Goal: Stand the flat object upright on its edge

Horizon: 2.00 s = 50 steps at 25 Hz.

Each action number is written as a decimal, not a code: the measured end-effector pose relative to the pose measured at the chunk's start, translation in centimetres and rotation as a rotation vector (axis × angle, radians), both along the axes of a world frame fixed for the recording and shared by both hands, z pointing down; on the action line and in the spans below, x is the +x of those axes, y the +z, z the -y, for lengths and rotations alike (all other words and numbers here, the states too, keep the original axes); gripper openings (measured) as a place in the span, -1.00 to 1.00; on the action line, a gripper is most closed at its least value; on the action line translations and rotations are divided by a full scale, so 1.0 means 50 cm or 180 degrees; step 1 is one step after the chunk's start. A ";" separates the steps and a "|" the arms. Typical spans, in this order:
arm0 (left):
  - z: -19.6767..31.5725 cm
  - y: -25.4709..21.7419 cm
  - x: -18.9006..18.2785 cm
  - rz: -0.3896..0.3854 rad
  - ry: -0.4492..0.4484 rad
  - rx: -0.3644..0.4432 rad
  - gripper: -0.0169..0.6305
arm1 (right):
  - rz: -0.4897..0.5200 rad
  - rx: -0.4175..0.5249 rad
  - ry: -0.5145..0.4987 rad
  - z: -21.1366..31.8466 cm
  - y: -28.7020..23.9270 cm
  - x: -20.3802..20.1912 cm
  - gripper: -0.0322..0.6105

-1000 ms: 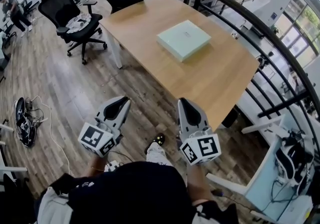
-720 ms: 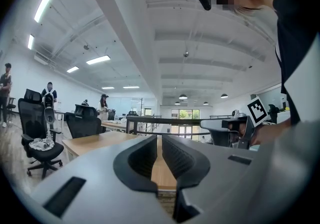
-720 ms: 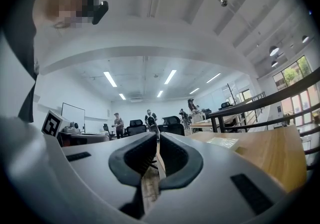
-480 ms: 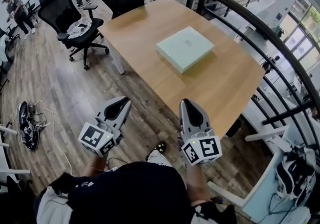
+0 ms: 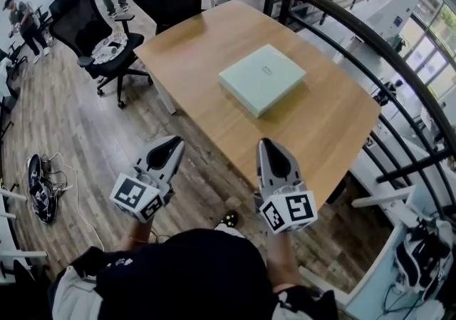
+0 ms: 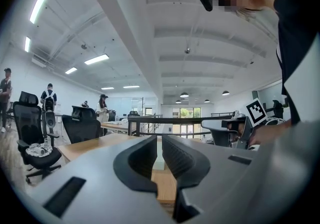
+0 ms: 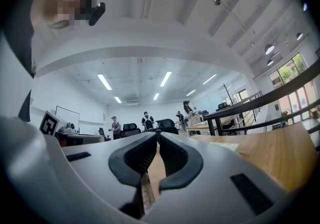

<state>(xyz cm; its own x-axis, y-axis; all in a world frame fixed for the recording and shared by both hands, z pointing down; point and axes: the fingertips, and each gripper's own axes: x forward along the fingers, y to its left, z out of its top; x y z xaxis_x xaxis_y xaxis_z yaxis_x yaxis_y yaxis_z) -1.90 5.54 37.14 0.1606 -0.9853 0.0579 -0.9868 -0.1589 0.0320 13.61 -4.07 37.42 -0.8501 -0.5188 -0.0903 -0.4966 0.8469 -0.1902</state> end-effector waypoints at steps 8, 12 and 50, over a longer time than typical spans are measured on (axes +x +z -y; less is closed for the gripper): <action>0.089 0.012 0.004 -0.0062 0.0192 0.0061 -0.82 | -0.0044 -0.0003 0.0185 0.070 0.009 0.021 -0.81; 0.133 0.025 -0.014 -0.0062 0.0271 0.0016 -0.82 | -0.0098 -0.0032 0.0298 0.094 0.016 0.027 -0.81; 0.751 0.027 -0.182 0.0007 0.2230 -0.0056 -0.82 | 0.0228 -0.0512 0.1875 0.494 0.019 -0.135 -0.81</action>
